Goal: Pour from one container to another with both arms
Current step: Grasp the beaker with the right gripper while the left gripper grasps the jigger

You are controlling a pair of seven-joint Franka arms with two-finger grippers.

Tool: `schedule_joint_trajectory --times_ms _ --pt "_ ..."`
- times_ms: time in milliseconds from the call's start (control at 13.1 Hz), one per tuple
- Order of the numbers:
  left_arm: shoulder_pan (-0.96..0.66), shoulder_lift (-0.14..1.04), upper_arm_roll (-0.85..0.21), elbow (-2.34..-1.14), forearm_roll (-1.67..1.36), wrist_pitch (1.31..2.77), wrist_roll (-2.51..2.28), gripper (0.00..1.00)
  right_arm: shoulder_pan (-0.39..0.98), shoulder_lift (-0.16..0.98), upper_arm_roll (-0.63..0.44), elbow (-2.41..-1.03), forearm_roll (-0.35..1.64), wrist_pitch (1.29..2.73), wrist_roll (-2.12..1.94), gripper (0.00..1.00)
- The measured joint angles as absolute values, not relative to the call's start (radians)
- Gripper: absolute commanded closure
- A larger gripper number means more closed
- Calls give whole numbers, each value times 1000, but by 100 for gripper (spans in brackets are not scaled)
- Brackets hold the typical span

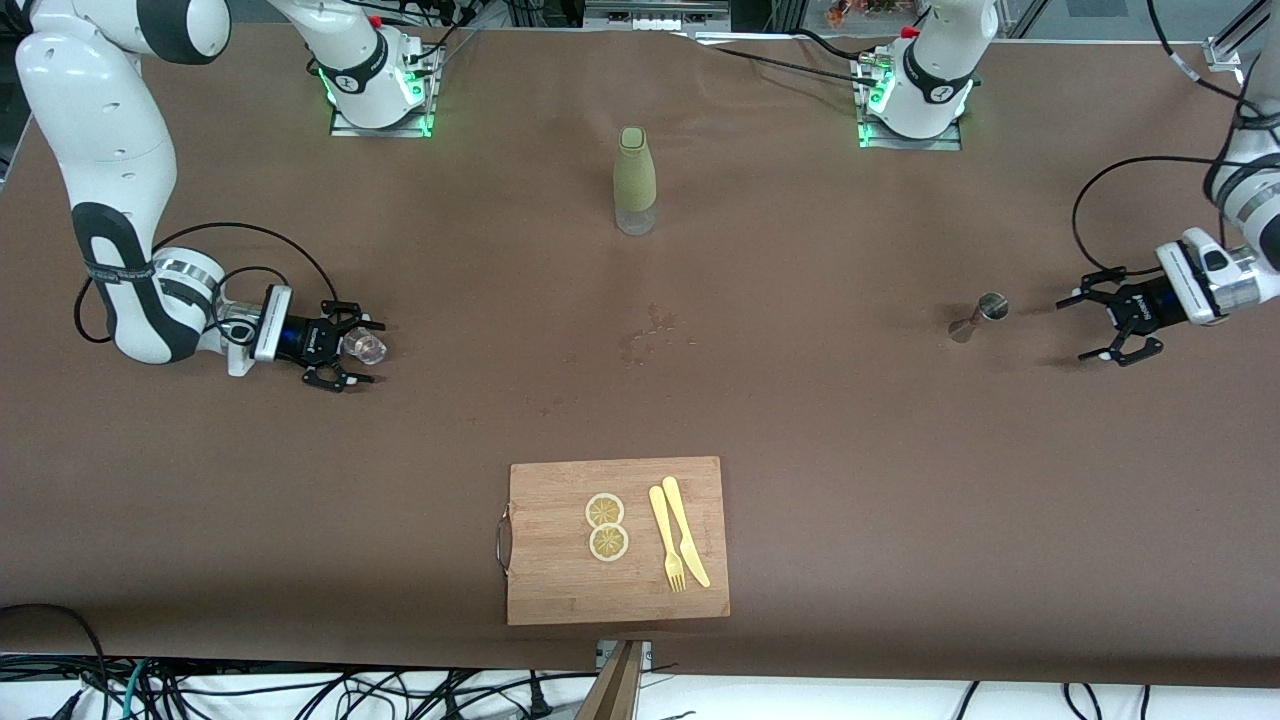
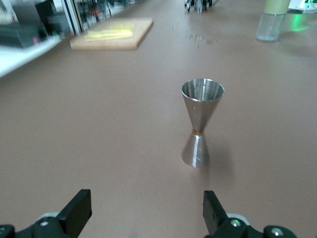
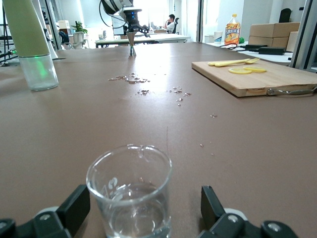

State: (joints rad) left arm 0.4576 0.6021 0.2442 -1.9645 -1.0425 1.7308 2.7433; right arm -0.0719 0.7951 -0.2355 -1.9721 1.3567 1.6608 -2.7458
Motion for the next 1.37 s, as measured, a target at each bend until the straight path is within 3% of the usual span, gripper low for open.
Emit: schedule_joint_trajectory --times_ms 152,304,381,457,837,1066,1370 --pt "457 653 238 -1961 -1070 1694 2757 1 -72 796 -234 -1973 1357 1646 -2746 3" --pt "454 674 232 -1957 -1071 1654 2759 1 -72 804 -234 -1973 1357 1639 -2746 18" --pt "447 681 231 -1957 -1071 1632 2759 1 -72 809 -234 -1973 1358 1638 -2746 31" --pt "437 687 230 -1957 -1071 1618 2763 1 -72 813 -234 -1973 1360 1637 -2748 58" --pt "382 719 219 -1952 -1083 1604 2815 2 -73 814 -234 -1972 1366 1635 -2748 97" --pt "361 739 217 -1948 -1083 1601 2827 18 -73 814 -234 -1971 1366 1635 -2748 100" --pt "360 761 217 -1945 -1083 1571 2846 22 -73 814 -233 -1971 1368 1634 -2745 100"
